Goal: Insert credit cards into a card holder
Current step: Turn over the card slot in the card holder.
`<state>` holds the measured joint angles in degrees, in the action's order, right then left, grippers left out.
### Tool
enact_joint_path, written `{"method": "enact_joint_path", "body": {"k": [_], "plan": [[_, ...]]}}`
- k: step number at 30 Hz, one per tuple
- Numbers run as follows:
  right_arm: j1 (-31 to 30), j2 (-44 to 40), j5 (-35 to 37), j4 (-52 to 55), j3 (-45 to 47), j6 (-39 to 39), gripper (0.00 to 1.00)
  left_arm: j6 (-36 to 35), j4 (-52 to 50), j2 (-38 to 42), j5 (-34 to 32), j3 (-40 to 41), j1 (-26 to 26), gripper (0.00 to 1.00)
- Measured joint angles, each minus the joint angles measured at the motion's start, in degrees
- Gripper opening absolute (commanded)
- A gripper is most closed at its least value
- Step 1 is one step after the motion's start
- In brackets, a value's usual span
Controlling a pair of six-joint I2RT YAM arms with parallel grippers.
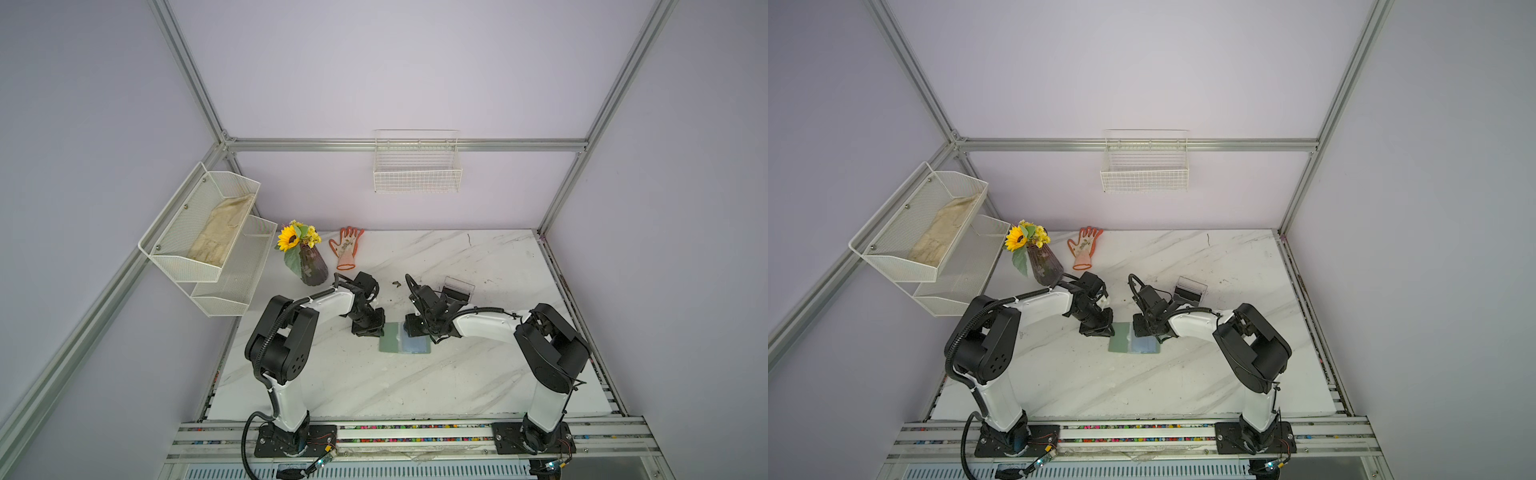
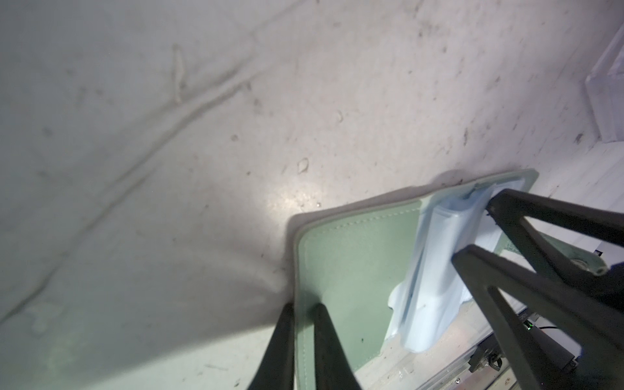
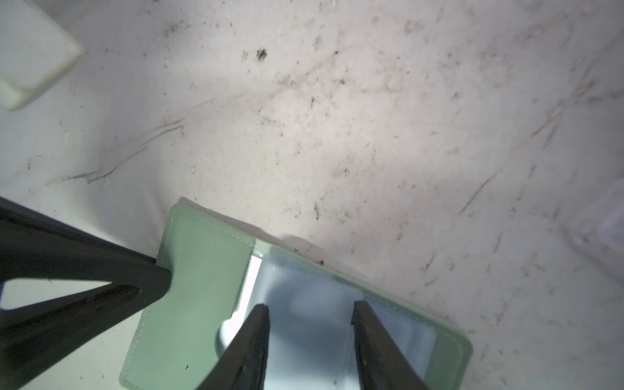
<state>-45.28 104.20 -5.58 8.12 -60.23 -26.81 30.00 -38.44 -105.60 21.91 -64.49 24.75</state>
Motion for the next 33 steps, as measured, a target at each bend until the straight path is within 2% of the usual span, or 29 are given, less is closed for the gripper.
{"method": "enact_joint_path", "body": {"k": [17,33], "plan": [[-0.02,-2.05,-5.90,-0.66,2.29,-0.85,0.44,0.02,0.09,0.00,0.04,0.11,0.00,0.14],[-0.04,-2.38,-8.04,-1.51,2.38,-0.98,0.44,-0.04,0.02,0.20,-0.02,0.15,0.00,0.14]]}}
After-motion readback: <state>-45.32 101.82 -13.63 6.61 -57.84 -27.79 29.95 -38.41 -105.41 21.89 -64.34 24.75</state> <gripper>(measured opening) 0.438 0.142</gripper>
